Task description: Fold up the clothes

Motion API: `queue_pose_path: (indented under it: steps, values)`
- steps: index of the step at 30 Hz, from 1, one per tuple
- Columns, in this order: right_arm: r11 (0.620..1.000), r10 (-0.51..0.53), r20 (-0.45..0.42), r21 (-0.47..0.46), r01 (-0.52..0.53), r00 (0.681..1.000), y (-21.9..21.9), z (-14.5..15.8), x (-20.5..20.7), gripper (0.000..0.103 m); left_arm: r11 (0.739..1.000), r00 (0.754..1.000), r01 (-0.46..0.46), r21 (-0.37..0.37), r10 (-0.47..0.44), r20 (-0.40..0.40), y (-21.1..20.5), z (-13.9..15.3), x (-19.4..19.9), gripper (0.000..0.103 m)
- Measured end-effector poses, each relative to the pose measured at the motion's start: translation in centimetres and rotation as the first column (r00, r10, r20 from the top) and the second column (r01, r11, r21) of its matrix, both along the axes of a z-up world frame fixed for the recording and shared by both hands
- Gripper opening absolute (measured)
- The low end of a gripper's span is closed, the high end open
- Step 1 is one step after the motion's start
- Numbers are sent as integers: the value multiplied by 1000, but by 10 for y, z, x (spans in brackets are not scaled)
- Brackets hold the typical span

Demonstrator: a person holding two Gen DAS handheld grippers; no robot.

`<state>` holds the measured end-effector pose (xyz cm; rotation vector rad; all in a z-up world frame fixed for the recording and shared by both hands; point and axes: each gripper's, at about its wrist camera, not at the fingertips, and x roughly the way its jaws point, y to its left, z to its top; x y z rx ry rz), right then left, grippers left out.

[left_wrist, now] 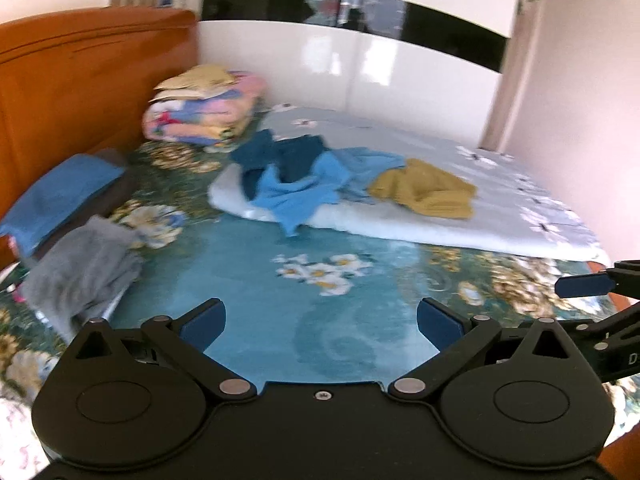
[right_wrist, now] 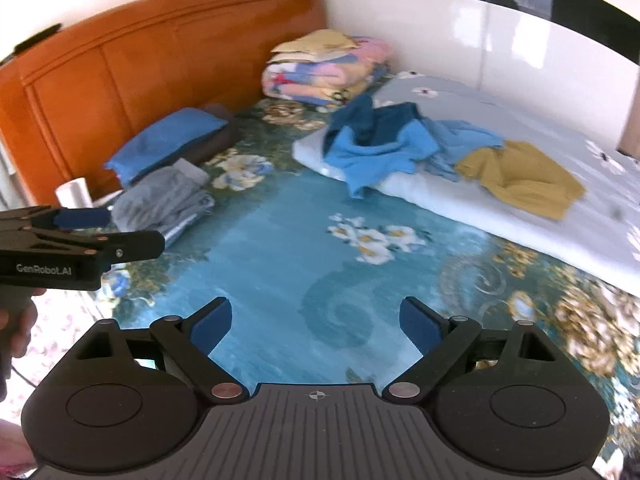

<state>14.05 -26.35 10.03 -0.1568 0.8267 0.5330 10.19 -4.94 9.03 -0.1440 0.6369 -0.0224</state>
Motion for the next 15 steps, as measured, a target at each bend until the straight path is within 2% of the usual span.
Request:
queue_pose_path:
  steps: [6, 10, 15]
  values:
    - [999, -45, 10, -6, 45, 999, -29, 5, -8, 91, 997, 996, 81, 13, -82, 38, -33, 6, 0, 101]
    - [998, -61, 18, 8, 61, 998, -54, 4, -12, 91, 992, 993, 108, 59, -110, 46, -63, 8, -1, 101]
    - [997, -71, 29, 31, 71, 997, -90, 2, -16, 91, 992, 992, 114, 58, -117, 39, -99, 9, 1, 101]
